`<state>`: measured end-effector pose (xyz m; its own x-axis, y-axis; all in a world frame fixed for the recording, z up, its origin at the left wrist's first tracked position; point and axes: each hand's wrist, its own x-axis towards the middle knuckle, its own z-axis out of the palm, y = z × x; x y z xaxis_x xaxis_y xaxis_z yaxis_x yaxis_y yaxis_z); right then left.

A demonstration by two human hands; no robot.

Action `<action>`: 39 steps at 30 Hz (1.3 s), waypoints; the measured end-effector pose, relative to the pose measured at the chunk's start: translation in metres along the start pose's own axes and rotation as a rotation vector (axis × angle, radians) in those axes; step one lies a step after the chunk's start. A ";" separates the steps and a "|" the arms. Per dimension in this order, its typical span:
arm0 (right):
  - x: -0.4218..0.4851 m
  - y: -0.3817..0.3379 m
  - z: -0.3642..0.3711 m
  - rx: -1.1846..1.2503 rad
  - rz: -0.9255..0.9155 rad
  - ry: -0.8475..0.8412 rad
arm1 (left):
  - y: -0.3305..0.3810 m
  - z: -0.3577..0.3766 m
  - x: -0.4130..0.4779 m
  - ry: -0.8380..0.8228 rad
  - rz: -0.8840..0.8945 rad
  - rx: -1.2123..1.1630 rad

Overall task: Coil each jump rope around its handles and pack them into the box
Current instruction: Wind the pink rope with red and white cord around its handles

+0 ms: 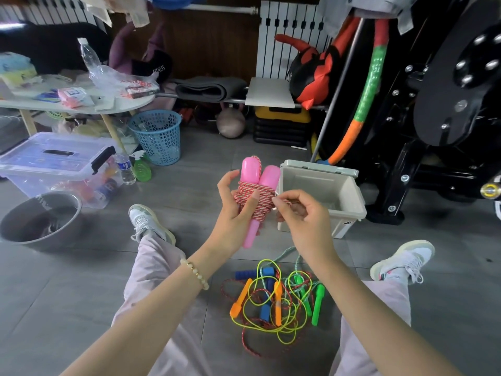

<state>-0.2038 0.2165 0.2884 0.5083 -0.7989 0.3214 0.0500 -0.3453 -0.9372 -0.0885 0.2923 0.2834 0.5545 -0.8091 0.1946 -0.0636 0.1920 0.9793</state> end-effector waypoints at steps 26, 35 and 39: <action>0.004 0.010 -0.003 -0.082 0.088 -0.084 | -0.023 -0.021 -0.005 -0.123 -0.006 0.351; -0.009 0.024 -0.002 -0.191 -0.018 -0.120 | -0.034 -0.021 -0.010 -0.094 0.111 0.659; -0.011 0.030 -0.001 -0.100 0.103 -0.009 | -0.043 -0.018 -0.011 -0.126 0.041 0.544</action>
<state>-0.2092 0.2144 0.2564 0.5140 -0.8283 0.2230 -0.0885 -0.3098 -0.9467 -0.0768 0.3025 0.2379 0.4416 -0.8733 0.2056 -0.5201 -0.0625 0.8518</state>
